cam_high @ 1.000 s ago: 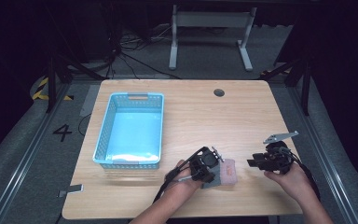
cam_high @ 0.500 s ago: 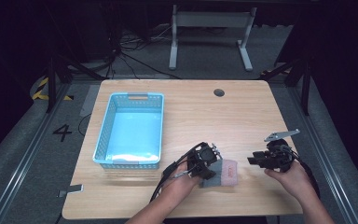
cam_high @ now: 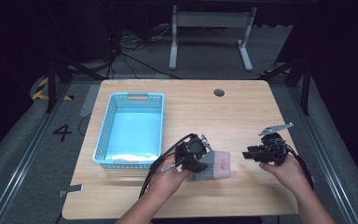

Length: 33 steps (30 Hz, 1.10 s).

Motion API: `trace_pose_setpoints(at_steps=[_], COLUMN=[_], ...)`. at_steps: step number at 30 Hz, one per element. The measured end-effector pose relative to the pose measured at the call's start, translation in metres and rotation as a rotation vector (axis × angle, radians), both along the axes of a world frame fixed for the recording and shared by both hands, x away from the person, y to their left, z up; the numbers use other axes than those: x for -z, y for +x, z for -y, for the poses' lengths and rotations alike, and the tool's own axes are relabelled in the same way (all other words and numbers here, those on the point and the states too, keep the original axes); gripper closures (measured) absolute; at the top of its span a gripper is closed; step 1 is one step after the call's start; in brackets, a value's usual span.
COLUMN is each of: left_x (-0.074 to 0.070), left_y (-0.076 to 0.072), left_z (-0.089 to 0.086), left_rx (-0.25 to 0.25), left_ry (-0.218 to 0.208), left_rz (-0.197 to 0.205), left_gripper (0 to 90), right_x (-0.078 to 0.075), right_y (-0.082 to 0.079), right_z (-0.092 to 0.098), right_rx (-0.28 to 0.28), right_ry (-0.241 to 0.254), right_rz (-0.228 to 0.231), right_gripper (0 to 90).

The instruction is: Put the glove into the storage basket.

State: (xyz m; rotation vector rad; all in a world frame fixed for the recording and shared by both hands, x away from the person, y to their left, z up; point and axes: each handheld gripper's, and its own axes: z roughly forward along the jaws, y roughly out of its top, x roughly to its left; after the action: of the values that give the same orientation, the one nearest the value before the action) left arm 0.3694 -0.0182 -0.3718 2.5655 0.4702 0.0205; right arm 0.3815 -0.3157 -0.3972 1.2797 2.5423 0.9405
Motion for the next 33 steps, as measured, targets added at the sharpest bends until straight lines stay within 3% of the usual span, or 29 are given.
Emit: trace_pose_setpoints(at_steps=[4, 18, 23, 28, 33], left_x=[-0.010, -0.031, -0.040, -0.049, -0.056], left_y=[0.002, 0.006, 0.012, 0.014, 0.018], left_z=[-0.012, -0.039, -0.050, -0.058, -0.069], left_rx=[-0.020, -0.025, -0.043, -0.057, -0.066], left_ry=[-0.020, -0.061, -0.071, -0.056, -0.074], left_rz=[-0.014, -0.001, 0.014, 0.048, 0.058], left_gripper=[67.3, 67.0, 67.0, 67.0, 67.0], right_x=[0.000, 0.001, 0.001, 0.002, 0.002], right_y=[0.004, 0.008, 0.006, 0.004, 0.003], right_z=[-0.005, -0.011, -0.010, -0.007, -0.006], right_rx=[-0.015, -0.030, -0.029, -0.017, -0.016], right_ry=[0.002, 0.002, 0.002, 0.004, 0.002], right_rz=[-0.002, -0.011, -0.010, -0.012, -0.015], right_gripper=[60.3, 60.0, 60.1, 60.1, 60.0])
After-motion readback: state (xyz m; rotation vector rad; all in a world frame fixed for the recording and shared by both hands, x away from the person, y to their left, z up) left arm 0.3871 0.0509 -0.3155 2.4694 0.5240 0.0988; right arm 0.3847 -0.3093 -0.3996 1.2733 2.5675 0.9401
